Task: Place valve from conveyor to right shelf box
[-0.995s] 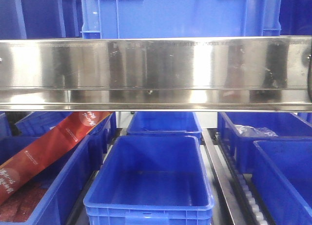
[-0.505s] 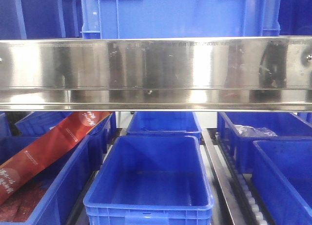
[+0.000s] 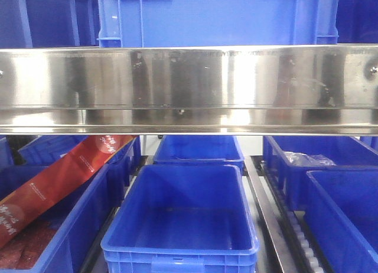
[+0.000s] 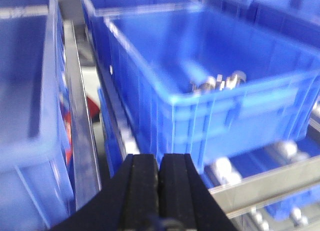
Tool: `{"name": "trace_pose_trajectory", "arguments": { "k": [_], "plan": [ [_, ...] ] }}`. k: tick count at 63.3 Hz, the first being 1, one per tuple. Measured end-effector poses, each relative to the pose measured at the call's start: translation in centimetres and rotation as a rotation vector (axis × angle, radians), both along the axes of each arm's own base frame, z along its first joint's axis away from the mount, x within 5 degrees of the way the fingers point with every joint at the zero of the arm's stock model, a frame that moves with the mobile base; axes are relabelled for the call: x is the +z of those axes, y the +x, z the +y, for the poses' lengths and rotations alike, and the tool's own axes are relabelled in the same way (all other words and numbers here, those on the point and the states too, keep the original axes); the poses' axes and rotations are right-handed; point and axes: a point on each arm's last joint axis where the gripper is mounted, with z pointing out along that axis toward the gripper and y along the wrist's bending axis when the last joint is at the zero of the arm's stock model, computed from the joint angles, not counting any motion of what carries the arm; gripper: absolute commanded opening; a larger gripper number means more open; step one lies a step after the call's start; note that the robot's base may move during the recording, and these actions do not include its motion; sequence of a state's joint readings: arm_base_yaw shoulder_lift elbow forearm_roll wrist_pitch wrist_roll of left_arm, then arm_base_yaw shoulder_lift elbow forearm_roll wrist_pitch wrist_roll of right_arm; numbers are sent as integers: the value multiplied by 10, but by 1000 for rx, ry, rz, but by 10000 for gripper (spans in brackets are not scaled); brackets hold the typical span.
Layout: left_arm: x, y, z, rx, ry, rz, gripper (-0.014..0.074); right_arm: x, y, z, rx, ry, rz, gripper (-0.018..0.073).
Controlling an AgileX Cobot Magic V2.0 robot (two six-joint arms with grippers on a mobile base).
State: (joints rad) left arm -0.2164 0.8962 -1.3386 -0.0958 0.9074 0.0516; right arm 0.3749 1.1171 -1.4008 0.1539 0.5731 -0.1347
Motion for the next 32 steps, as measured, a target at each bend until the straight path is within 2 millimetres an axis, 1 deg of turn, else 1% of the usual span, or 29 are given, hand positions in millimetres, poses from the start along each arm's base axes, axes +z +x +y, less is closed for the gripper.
{"name": "trace_pose_trajectory", "arguments": {
  "k": [11, 12, 13, 14, 15, 16, 18, 19, 20, 22, 25, 26, 32],
  "plan": [
    [-22, 8, -2, 1, 13, 63, -111, -36, -51, -21, -14, 17, -35, -168],
    [-25, 9, -2, 1, 15, 70, -111, -43, -53, -22, -16, 17, -33, -168],
    [-27, 10, -2, 2, 15, 73, -111, -45, -59, -25, -18, 23, -47, -168],
    [-29, 11, -2, 2, 17, 80, -111, -52, -62, -26, -19, 21, -41, -168],
    [-31, 12, -2, 3, 16, 81, -111, -54, -67, -29, -22, 29, -60, -168],
    [-34, 13, -3, 3, 18, 88, -111, -62, -70, -30, -23, 27, -54, -168],
    [-38, 14, -3, 4, 17, 89, -111, -68, -78, -33, -27, 37, -75, -168],
    [-40, 15, -3, 5, 17, 91, -111, -74, -82, -35, -29, 39, -78, -168],
    [-42, 15, -3, 6, 17, 90, -111, -79, -82, -35, -31, 37, -78, -168],
    [-47, 16, -3, 7, 16, 90, -111, -87, -92, -39, -34, 45, -96, -168],
    [-54, 16, -3, 10, 14, 83, -111, -98, -98, -42, -37, 50, -105, -168],
    [-59, 16, -3, 12, 12, 80, -111, -105, -102, -44, -39, 52, -109, -168],
    [-71, 10, -1, 19, -2, 36, -111, -129, -112, -48, -42, 47, -98, -168]
  ]
}}
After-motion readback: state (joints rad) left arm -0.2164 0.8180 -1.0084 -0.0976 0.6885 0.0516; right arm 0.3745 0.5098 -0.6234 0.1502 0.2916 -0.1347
